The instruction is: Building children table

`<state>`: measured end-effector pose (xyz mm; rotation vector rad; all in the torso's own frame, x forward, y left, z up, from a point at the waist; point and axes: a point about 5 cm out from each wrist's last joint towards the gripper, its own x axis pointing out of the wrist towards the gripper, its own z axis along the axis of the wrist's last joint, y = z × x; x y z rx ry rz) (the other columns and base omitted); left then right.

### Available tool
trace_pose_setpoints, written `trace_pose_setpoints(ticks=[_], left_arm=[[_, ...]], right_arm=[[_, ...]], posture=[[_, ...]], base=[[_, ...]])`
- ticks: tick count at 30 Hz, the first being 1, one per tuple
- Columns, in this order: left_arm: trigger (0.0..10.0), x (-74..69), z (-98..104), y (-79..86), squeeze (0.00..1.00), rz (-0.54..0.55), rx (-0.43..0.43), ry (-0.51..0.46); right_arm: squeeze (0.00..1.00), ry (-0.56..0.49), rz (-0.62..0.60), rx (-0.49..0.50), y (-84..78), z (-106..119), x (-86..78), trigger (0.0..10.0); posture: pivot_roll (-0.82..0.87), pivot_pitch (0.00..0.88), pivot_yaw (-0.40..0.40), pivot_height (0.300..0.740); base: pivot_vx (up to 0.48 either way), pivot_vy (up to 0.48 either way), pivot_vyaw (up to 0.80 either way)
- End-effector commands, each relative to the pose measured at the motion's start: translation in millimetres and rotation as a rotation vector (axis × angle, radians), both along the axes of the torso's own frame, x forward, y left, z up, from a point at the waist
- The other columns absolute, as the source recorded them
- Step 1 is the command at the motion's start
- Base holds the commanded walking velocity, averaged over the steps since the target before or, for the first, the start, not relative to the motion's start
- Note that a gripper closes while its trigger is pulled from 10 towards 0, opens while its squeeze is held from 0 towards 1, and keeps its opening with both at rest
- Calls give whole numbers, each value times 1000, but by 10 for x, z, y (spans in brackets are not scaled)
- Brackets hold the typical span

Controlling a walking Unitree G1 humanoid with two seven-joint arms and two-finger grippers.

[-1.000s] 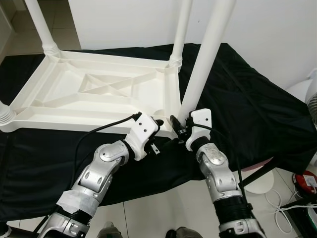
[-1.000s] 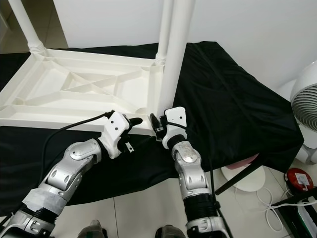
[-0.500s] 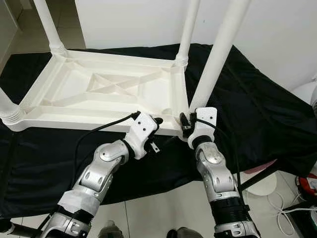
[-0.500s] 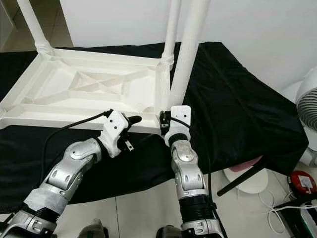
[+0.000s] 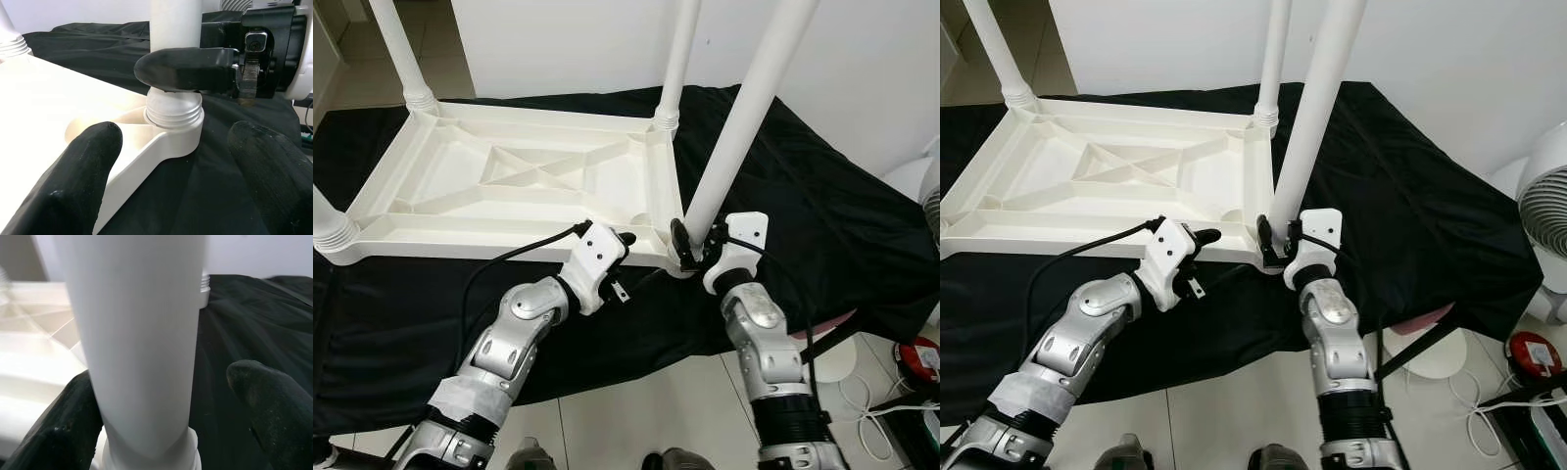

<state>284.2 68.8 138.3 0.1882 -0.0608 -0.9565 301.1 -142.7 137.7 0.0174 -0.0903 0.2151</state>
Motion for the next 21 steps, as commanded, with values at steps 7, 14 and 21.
trace_pose_setpoints(ticks=[7,14,21], left_arm=[[10000,-46,-30,-4,0,-5,7,8],[10000,-56,-33,-20,0,-29,0,30],[10000,-50,-14,-56,0,-42,-6,31]], right_arm=[[0,54,242,-98,-334,-76,23,10000],[0,88,419,-170,-346,-100,129,10000],[0,100,510,-219,-268,-61,312,10000]], posture=[[23,0,-28,740],[20,0,-23,740],[20,0,-23,740]], base=[[0,0,0],[0,0,0],[0,0,0]])
